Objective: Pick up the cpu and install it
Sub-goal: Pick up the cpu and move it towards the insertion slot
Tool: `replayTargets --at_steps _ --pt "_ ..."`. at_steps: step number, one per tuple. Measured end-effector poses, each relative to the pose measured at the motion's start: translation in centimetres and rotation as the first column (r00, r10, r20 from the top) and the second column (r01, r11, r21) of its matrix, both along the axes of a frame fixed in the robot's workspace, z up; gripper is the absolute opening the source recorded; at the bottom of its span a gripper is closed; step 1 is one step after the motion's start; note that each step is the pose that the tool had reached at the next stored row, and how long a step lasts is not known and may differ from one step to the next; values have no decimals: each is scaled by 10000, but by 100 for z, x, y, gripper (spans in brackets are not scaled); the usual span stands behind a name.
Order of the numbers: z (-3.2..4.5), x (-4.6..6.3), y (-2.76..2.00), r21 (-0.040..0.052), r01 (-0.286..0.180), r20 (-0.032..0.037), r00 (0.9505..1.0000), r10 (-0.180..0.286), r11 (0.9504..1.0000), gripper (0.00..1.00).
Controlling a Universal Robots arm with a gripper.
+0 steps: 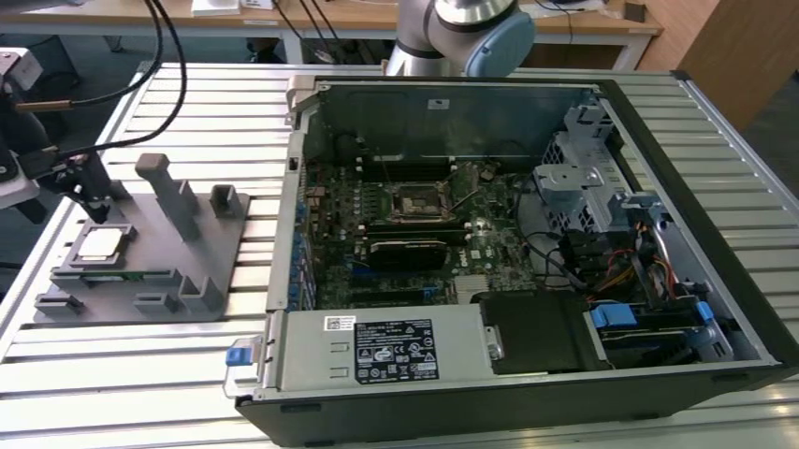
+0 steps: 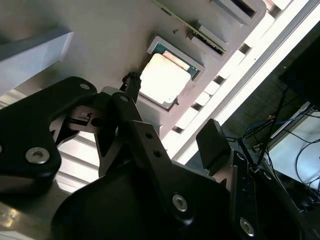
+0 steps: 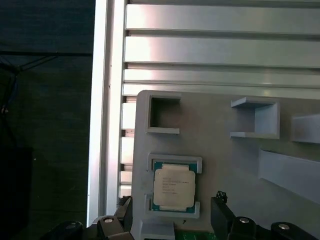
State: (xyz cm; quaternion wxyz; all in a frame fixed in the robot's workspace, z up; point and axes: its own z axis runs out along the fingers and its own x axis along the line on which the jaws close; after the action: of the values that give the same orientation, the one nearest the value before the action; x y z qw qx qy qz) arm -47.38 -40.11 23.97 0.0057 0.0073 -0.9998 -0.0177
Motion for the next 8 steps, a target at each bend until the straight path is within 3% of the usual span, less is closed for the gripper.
replayTargets --at_steps 8 --pt "-146 3 -7 0 0 19 10000 0 10000 72"
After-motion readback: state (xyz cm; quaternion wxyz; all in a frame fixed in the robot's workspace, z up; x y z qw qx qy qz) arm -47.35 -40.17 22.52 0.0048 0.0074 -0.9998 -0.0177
